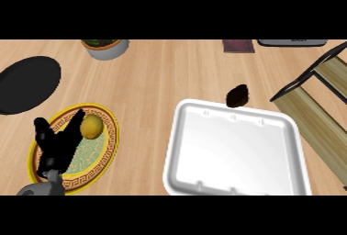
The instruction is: Pick the eggplant from the tray and place it in the tiered shelf
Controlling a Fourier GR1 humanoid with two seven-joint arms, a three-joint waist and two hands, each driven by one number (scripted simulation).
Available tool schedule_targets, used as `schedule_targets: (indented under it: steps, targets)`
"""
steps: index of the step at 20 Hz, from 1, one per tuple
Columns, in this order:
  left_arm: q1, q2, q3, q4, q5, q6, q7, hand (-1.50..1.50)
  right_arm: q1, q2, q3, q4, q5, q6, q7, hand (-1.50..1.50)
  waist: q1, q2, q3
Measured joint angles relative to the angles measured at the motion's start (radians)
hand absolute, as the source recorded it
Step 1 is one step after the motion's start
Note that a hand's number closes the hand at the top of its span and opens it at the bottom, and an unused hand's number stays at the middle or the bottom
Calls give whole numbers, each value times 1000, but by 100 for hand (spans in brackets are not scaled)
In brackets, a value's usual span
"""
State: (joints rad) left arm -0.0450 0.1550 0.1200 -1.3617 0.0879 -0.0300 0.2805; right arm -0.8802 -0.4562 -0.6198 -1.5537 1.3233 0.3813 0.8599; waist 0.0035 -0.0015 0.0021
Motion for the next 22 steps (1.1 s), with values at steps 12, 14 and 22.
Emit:
schedule_targets:
  steps: [12,14,22]
  targets:
    - [-7,-3,0,-10,-4,-3,24,0,62,-89,30,91,-125,-120,-42,150,1,0,-1]
    - [-5,-7,-2,-10,-9,1,19,0,67,-104,46,92,-134,-97,-33,150,1,-1,0]
    - [11,0,6,-18,3,-18,17,0,67,-93,-1,74,-166,-241,18,-150,1,0,-1]
